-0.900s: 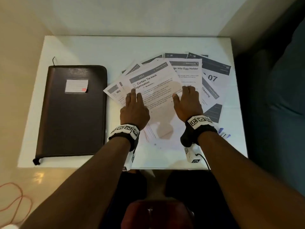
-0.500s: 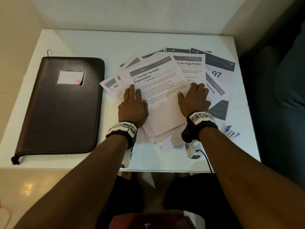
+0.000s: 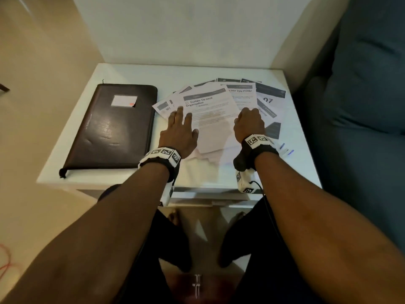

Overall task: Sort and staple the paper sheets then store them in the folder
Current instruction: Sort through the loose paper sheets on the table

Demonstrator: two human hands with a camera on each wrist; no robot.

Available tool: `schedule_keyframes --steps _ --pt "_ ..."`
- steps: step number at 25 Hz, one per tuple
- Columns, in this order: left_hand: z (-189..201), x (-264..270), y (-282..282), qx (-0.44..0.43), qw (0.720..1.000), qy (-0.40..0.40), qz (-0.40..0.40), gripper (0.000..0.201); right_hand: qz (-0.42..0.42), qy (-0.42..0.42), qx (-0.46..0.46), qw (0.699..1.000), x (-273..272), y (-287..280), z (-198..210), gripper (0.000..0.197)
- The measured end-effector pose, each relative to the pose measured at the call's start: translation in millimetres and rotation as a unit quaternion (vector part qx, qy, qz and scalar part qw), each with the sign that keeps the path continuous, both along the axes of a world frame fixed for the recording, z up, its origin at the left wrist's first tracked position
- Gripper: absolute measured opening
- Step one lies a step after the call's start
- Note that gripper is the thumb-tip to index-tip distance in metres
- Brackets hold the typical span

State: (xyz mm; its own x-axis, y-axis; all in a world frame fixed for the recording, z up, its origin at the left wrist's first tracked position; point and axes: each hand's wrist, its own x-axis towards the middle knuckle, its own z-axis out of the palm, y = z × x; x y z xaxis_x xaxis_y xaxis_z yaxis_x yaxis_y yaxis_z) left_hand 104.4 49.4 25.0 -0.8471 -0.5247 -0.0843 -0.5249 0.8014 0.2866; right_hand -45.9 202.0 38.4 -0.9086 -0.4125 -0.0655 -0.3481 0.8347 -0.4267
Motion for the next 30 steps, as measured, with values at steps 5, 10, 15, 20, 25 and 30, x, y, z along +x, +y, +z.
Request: schedule_keyframes --steps 5,10,15,20,25,30 --pt "20.2 18.1 5.5 -0.003 1.000 0.030 0.004 0.062 0.004 0.006 -0.021 1.000 24.9 6.6 25.6 0.038" --pt "0.1 1.6 -2.1 0.012 0.999 0.030 0.011 0.063 0.005 -0.018 -0.018 1.000 11.8 -4.4 10.4 0.040" --pt "-38.5 -28.2 -21.3 0.070 0.995 0.061 0.033 0.058 -0.008 -0.042 -0.010 0.999 -23.3 -20.9 -28.3 0.044" --pt "-60.8 -56.9 -33.9 0.087 0.987 0.080 0.113 0.055 -0.032 -0.023 0.008 0.999 -62.3 -31.6 -58.7 0.059" --pt "-77.4 -62.1 -38.9 0.086 0.987 0.074 0.110 0.062 -0.043 -0.047 0.002 0.998 -72.0 -33.1 -75.0 0.065" --pt "-80.1 -57.3 -39.8 0.148 0.976 0.127 0.100 0.058 -0.039 -0.058 0.034 0.997 -53.7 -30.2 -80.3 0.060"
